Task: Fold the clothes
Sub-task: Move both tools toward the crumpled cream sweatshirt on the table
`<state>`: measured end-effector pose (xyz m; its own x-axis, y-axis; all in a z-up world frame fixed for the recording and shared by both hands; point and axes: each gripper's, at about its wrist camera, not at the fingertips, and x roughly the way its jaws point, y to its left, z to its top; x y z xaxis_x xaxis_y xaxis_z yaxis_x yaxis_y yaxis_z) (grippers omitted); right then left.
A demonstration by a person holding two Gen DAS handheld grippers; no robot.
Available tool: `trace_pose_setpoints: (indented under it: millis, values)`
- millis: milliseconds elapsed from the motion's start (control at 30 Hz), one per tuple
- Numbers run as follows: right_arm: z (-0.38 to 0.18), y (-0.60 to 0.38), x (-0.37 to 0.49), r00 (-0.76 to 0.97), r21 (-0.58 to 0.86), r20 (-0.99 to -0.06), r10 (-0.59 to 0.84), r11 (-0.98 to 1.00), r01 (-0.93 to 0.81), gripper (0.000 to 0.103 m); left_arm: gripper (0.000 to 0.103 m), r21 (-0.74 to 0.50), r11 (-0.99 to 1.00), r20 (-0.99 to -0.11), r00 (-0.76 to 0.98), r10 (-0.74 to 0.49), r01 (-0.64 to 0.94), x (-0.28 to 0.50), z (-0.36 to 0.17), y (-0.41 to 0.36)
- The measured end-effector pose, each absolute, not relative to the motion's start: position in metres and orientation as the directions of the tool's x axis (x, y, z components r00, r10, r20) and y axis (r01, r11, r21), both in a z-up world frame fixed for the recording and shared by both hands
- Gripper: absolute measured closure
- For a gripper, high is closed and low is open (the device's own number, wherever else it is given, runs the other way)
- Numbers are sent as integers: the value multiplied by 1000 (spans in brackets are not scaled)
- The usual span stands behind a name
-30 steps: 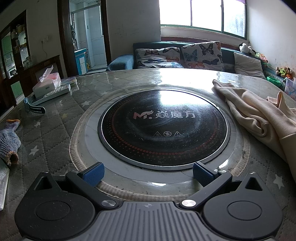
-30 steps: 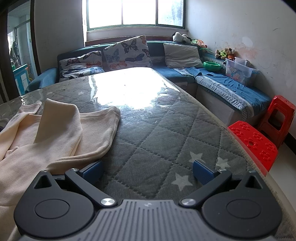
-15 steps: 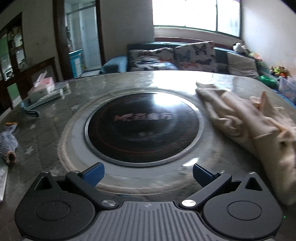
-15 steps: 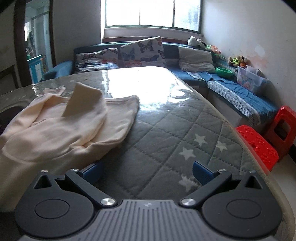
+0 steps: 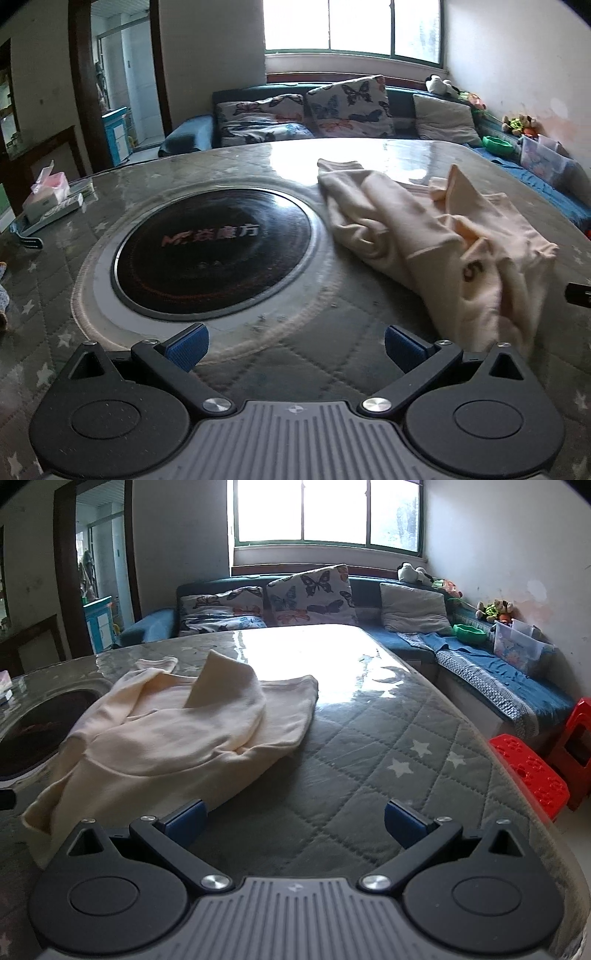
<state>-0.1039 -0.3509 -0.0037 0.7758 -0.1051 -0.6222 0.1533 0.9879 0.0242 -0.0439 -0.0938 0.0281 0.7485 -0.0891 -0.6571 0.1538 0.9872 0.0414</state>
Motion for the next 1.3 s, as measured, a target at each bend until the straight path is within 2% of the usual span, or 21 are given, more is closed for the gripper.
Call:
trace_pose_setpoints:
  millis: [400, 1300]
  values:
    - [1, -335, -120, 784, 74, -619, -47, 990, 118, 0, 0, 41, 979, -673, 730, -120, 199, -60, 28, -115]
    - [9, -316, -137, 793, 61, -609, -16, 996, 67, 0, 0, 68, 962, -691, 708, -145, 264, -79, 25, -137]
